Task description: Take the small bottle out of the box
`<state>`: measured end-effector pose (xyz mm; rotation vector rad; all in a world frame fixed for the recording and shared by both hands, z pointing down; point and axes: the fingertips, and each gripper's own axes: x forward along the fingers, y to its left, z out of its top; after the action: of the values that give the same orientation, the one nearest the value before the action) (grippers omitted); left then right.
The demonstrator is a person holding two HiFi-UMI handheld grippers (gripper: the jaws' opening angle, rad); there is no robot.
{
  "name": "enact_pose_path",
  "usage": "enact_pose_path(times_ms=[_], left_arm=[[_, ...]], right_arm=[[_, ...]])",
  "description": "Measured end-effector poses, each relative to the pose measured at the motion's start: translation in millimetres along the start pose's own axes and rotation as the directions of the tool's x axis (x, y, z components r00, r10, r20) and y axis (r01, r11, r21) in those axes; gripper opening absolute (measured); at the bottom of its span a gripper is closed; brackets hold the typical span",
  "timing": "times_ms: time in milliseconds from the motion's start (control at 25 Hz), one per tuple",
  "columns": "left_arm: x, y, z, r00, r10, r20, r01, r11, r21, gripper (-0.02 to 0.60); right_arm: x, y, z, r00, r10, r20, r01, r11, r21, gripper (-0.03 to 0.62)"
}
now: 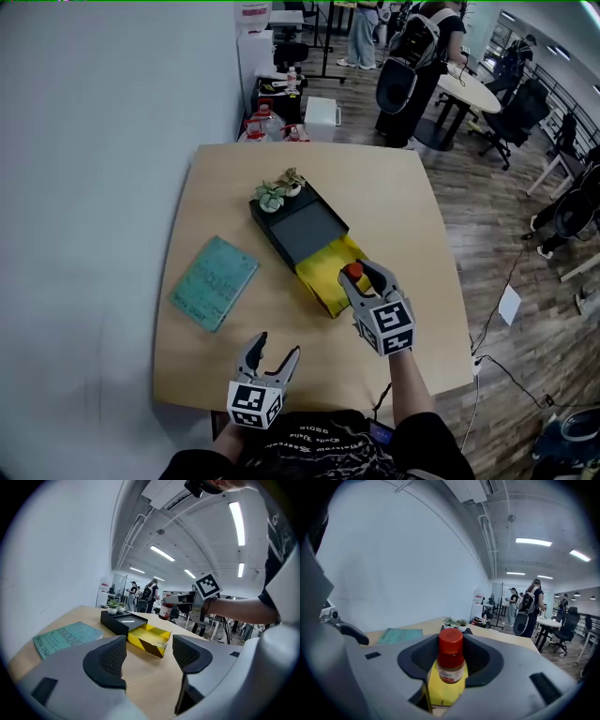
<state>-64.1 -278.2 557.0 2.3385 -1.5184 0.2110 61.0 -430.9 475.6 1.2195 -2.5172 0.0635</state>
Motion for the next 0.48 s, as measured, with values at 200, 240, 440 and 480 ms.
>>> enact_pose_path(times_ms=[200,240,440,480], left_arm=[[-7,3,4,1.000,0.010,0.019,-0.009,1.000,-0.005,0.316],[-9,4,6,1.000,0.009,0.024,-0.009,1.000,-0.003,0.316],[-12,4,10,0.999,-0.006,0.045,0.005,1.000,0.008,0.316],[-14,4,11,0.999,-0.007,0.049,0.007,1.000,0.009,0.316]], right_arm=[[-23,13,8,0.999,-0.008,0.036,0.007,1.000,0.008,0.158],[-28,16,8,0.999,-0.012,0.040,0.012,1.000,0.009,0.158],[-49,27,6,0.998,-0.031,0.052,0.030,0.999,0.019,0.158],[-54,29,5,0.998,-0.032,0.058,0.031,0.999,0.031,0.158]])
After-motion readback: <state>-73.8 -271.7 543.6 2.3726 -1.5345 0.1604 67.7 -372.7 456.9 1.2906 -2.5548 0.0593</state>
